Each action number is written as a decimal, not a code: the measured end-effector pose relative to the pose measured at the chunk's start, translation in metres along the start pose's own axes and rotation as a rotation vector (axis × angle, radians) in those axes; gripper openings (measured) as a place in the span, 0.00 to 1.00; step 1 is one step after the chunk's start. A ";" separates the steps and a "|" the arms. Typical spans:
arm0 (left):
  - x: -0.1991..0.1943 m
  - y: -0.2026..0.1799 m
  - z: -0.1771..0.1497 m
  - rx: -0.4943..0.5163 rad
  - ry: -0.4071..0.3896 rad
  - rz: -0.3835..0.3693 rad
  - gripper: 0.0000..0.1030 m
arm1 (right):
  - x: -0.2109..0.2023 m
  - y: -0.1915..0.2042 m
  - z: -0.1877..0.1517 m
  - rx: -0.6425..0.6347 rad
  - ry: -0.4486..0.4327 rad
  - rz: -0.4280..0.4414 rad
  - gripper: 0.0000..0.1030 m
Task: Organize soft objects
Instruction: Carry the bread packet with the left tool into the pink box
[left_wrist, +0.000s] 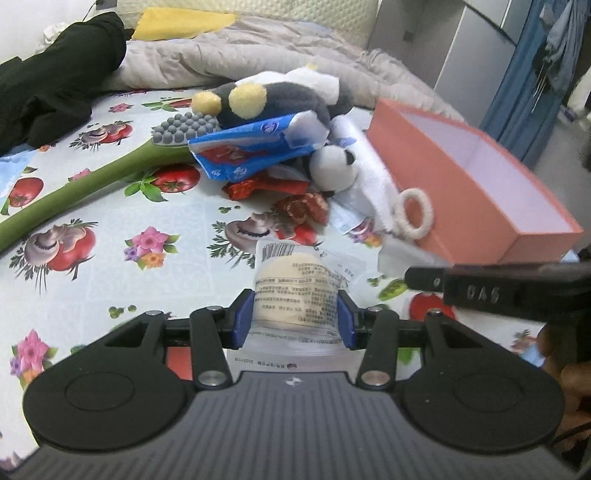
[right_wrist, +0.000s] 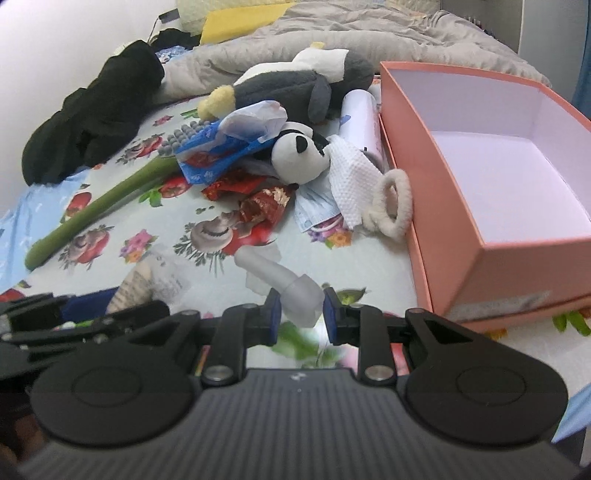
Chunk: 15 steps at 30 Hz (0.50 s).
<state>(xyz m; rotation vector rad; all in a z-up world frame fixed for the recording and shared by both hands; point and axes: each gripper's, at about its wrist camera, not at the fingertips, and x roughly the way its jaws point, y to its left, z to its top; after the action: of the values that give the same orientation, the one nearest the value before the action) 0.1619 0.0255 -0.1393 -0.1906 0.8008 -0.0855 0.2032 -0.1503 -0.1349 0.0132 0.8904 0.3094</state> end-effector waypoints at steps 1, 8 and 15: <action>-0.004 -0.002 0.000 0.000 -0.006 0.003 0.51 | -0.003 0.000 -0.002 0.004 0.002 0.005 0.27; -0.026 -0.017 0.005 0.005 -0.026 -0.002 0.51 | -0.029 -0.004 -0.005 0.026 -0.017 0.025 0.27; -0.051 -0.039 0.032 -0.002 -0.075 -0.020 0.51 | -0.065 -0.009 0.020 0.015 -0.074 0.037 0.27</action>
<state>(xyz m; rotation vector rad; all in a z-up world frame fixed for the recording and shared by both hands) 0.1494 -0.0007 -0.0737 -0.2025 0.7248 -0.0958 0.1823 -0.1741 -0.0740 0.0552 0.8196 0.3349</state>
